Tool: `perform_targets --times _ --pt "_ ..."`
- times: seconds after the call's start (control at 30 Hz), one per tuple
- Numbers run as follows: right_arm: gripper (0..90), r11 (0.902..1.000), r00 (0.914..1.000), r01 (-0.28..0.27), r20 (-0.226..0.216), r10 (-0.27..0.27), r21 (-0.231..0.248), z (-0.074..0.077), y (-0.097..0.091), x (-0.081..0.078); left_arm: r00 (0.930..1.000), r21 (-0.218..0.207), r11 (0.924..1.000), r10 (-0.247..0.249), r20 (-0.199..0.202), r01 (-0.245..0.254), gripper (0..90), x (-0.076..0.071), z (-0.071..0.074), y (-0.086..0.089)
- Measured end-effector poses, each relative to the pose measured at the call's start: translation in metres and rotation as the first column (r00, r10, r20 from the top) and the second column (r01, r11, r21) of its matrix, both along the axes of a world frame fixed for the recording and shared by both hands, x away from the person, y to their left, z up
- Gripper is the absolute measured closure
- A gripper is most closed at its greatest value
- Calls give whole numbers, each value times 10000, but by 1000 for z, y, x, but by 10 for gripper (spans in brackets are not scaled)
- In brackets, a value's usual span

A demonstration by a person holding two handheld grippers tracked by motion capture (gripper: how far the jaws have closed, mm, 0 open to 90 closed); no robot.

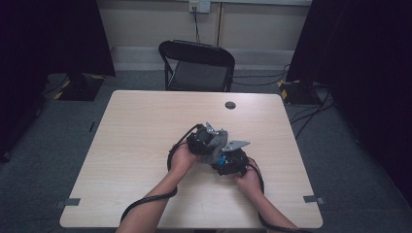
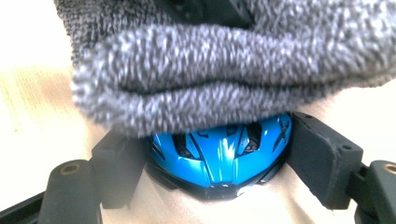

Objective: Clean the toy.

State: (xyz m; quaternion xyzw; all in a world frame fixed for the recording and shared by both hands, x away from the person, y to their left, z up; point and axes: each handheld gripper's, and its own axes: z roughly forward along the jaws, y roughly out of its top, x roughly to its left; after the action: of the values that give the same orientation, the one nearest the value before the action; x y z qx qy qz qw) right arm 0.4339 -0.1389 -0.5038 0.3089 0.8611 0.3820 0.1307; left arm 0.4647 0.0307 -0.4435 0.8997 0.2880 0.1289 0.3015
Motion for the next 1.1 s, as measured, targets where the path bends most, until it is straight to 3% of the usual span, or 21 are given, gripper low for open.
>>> perform_targets --times 1.1 --pt "239 10000 10000 -5 6 5 0 0 0 0 9939 339 9933 1101 64 -1103 753 21 1 37"
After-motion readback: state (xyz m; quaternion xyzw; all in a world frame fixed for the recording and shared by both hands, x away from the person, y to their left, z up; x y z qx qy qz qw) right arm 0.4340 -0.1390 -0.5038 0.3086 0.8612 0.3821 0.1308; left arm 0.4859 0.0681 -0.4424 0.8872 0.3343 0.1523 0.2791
